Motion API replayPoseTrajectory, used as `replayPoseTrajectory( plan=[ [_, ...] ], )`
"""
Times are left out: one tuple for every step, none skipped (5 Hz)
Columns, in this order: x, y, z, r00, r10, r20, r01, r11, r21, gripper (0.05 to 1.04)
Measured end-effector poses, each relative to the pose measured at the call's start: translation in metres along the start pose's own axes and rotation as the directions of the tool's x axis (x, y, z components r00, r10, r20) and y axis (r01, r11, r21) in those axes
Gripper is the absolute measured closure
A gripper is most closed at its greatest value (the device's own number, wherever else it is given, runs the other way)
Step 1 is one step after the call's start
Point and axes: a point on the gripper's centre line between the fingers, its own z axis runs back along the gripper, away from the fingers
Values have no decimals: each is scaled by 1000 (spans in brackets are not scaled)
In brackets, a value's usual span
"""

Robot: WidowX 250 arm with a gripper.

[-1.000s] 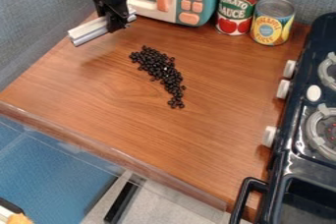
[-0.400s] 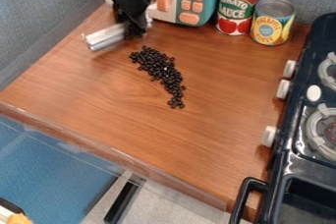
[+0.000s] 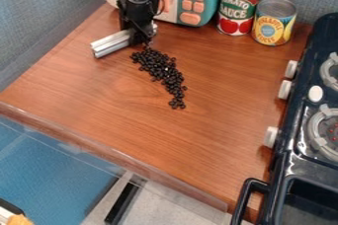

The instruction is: Sweep into pile

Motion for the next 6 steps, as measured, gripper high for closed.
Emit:
replayPoseTrajectory(
  plan=[
    [-2,-5,0,1000,-4,5,4,1000,-8,698],
    [-6,-11,3,1000,-6,1,6,1000,-26,698],
    [-8,-16,6,1000,-6,-6,6,999,-50,698],
    [-9,-21,9,1000,-1,0,1,998,-68,698],
    [-12,-27,11,1000,-15,-1,14,997,-76,698],
    [-11,-35,12,1000,-24,9,25,997,-78,698]
  ],
)
